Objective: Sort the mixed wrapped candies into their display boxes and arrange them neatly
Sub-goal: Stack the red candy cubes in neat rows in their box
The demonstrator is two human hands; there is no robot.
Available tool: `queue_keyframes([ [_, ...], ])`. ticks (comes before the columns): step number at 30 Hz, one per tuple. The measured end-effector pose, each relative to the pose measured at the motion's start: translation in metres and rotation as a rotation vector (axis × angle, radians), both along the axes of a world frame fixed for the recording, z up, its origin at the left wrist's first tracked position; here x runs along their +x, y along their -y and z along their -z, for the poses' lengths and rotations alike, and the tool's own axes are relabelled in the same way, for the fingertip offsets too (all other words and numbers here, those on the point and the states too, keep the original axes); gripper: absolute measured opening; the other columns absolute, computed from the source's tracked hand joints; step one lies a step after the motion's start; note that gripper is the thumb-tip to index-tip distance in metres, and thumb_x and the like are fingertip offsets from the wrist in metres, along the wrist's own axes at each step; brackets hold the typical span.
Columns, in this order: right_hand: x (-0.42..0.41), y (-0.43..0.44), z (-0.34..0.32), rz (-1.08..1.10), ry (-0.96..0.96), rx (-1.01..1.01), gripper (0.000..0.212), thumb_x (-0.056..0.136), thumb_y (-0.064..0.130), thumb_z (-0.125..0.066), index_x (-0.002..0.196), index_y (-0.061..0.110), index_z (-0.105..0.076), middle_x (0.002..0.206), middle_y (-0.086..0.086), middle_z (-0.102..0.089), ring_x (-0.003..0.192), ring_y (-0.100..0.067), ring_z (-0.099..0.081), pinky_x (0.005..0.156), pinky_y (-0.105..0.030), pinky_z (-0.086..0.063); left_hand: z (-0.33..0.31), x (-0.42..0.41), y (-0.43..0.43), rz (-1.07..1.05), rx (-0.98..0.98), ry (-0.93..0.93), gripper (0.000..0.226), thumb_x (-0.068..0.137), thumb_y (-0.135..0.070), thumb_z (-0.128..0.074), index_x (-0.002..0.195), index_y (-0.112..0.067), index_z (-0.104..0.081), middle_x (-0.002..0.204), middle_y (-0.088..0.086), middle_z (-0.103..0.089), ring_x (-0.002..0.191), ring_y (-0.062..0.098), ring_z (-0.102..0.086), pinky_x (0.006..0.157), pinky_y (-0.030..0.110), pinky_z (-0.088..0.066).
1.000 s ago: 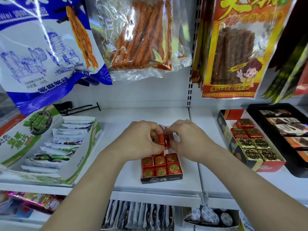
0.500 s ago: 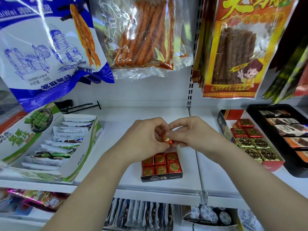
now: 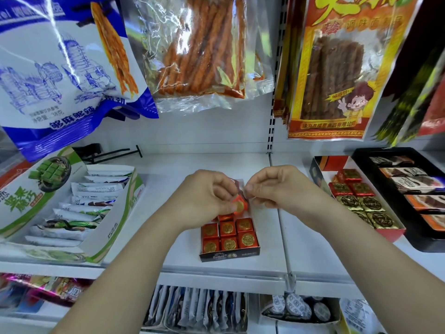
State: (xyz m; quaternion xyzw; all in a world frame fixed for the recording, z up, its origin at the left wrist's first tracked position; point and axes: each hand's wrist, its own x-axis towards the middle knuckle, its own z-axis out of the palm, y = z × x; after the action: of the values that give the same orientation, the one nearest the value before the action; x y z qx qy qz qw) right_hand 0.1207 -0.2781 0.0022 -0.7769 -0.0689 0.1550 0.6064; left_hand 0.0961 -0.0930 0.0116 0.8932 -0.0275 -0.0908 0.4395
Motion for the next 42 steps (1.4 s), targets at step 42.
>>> queue_keyframes([
  [42,-0.014,-0.003,0.0,-0.368,0.262,-0.612,0.025,0.082,0.041,-0.071,0.105,0.031,-0.068,0.071,0.013,-0.049,0.064,-0.001,-0.046,0.056,-0.015,-0.031,0.006,-0.003,-0.005,0.088,0.456,0.123,0.023,0.081,-0.023,-0.074,0.101,-0.031,-0.067,0.089,-0.015,-0.065,0.085,0.005,-0.061,0.078,0.026,-0.052],
])
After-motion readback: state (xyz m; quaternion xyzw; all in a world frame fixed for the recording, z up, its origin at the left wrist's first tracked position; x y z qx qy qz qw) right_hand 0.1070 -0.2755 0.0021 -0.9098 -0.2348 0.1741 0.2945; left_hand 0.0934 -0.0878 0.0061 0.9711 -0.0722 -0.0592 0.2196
